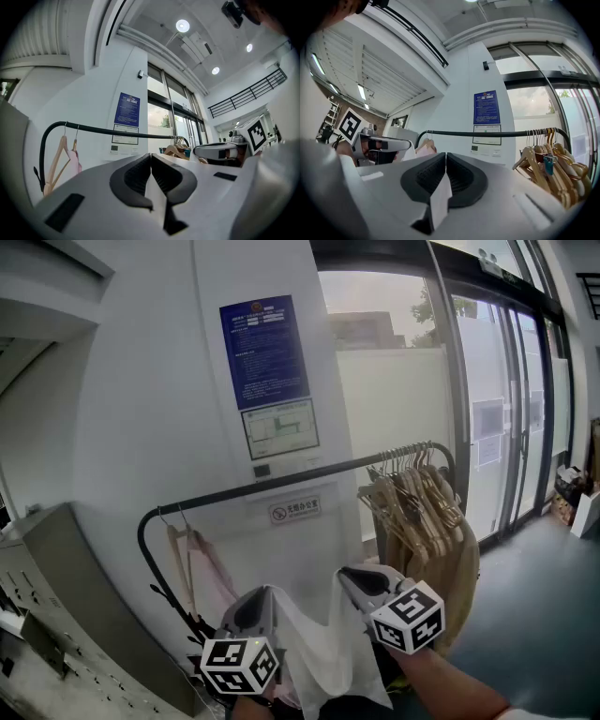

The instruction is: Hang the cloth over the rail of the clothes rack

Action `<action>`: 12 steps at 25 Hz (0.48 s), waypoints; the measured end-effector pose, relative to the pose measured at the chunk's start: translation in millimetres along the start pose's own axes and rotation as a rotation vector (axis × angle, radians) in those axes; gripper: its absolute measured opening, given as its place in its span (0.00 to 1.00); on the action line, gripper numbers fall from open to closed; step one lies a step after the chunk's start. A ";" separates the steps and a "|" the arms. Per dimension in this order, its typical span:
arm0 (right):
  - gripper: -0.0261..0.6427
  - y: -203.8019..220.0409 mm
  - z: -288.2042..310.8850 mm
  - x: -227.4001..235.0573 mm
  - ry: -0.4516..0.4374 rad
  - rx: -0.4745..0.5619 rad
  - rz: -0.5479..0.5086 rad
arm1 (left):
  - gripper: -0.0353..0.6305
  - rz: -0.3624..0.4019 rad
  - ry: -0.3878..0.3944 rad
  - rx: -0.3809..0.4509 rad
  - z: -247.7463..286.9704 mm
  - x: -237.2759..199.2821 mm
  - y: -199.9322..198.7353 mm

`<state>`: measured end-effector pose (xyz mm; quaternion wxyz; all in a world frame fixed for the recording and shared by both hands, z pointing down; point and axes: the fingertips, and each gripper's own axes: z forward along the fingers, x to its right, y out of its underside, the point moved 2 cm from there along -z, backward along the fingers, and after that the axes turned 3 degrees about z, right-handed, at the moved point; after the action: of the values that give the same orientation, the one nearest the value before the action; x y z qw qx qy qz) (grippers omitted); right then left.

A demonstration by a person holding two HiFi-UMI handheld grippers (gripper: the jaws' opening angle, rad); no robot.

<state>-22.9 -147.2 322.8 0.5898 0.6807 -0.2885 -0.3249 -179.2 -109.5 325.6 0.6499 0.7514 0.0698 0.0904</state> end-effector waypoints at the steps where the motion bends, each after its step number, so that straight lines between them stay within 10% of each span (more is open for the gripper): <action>1: 0.06 0.6 1.3 -1.0 -0.003 0.000 0.003 | 0.07 0.000 0.002 0.001 0.7 -0.8 0.7; 12: 0.06 2.7 7.6 -3.1 -0.004 0.008 0.019 | 0.07 -0.002 0.015 0.002 4.4 -6.1 3.3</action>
<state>-30.8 -149.8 325.0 0.5896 0.6795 -0.2974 -0.3197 -184.2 -115.5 328.0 0.6485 0.7514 0.0754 0.0955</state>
